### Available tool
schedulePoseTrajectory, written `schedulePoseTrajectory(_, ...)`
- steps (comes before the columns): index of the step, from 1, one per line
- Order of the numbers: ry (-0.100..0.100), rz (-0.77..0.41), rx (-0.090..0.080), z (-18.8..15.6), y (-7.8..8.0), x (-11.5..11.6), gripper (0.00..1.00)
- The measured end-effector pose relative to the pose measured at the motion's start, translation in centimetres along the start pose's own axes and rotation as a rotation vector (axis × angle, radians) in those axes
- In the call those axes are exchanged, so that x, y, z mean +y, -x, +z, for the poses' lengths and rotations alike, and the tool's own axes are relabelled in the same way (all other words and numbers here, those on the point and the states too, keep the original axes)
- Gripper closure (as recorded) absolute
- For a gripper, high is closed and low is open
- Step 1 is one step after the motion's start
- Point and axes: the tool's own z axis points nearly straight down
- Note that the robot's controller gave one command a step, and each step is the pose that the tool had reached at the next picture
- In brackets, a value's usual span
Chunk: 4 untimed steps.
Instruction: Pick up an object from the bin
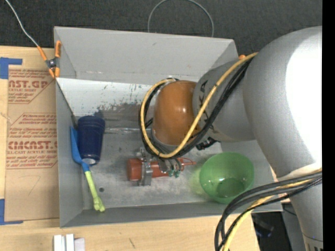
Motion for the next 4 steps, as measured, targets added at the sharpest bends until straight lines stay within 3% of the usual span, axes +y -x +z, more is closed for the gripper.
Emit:
schedulePoseTrajectory(1, 0.0, 0.0, -0.002, -0.1, 0.1, 0.0, 1.0)
schedulePoseTrajectory(2, 0.002, 0.008, -0.004, -11.9, -1.4, 0.7, 1.0)
schedulePoseTrajectory(3, 0.002, 0.017, -0.006, -3.1, -0.4, -0.4, 1.0)
schedulePoseTrajectory(4, 0.002, 0.038, 0.002, -8.5, -0.7, -0.1, 1.0)
